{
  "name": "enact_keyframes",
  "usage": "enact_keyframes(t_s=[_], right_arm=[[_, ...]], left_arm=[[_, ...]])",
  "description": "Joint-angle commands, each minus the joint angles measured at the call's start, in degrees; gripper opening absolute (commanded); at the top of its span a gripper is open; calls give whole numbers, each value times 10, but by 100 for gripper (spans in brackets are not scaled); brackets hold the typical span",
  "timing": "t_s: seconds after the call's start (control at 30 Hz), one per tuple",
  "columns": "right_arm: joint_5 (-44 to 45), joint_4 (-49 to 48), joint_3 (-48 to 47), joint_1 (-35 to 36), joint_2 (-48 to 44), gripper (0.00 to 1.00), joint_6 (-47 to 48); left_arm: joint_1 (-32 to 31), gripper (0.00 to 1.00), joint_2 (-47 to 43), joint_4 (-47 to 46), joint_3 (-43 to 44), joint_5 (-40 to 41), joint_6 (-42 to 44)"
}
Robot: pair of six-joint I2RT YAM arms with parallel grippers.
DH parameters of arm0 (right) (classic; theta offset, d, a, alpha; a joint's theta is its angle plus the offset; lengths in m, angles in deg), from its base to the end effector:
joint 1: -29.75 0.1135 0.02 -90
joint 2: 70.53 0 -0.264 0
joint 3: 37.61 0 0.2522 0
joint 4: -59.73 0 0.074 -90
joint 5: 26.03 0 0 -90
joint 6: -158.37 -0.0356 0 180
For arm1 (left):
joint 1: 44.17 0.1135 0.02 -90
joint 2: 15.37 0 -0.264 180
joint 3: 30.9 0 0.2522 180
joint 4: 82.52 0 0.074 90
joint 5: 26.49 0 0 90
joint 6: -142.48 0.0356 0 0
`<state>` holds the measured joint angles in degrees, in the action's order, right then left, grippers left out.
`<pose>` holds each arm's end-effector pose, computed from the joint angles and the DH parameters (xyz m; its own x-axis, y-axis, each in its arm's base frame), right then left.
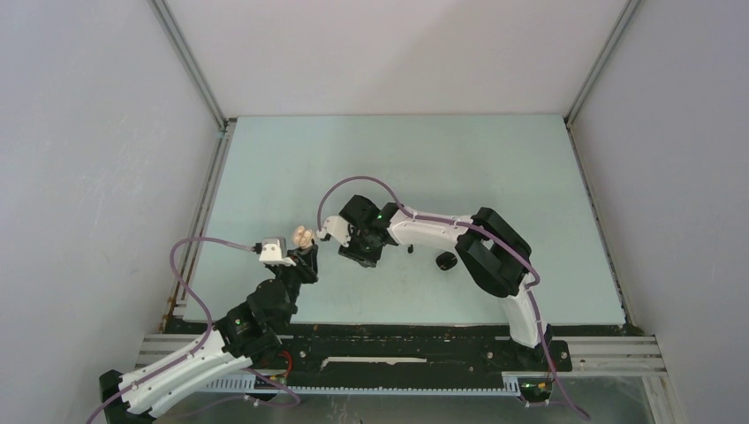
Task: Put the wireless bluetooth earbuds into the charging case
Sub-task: Pick up the left earbud from the center of the board, then insert the left earbud into the left side groove of the charging case.
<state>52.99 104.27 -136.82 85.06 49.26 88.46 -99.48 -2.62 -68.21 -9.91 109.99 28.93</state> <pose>0.2409 0.3600 0.1551 -0.1920 -0.8698 -0.4545 -0.9783 0.2066 0.0178 0.0839 -0.0758 0.1975 -0.1174 -0.3138 -0.9422 0.1188 0.9375 -0.3270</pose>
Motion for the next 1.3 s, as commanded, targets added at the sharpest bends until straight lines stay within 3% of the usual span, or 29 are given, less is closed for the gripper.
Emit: enact_keyframes(t_s=[0.0, 0.27, 0.47, 0.6, 0.67, 0.77, 0.97, 1.27], right_arm=[[8, 1, -9, 0, 19, 32, 4], [-26, 27, 11, -5, -45, 11, 11], [-201, 87, 64, -53, -203, 4, 35], [-392, 145, 75, -110, -313, 5, 76], [-441, 165, 79, -118, -355, 5, 102], [-484, 181, 80, -117, -398, 4, 137], [-570, 123, 80, -107, -428, 4, 121], [-621, 101, 80, -70, -404, 3, 151]], left_arm=[[3, 0, 5, -23, -4, 6, -11], [3, 0, 19, -39, -5, 2, 4], [6, 0, 53, -127, -22, -59, 33], [15, 0, 117, -224, -27, -148, 58], [19, 0, 157, -273, -21, -212, 83], [23, 0, 211, -343, -13, -349, 107], [22, 0, 310, -432, 16, -572, 96], [20, 0, 360, -475, 61, -696, 76]])
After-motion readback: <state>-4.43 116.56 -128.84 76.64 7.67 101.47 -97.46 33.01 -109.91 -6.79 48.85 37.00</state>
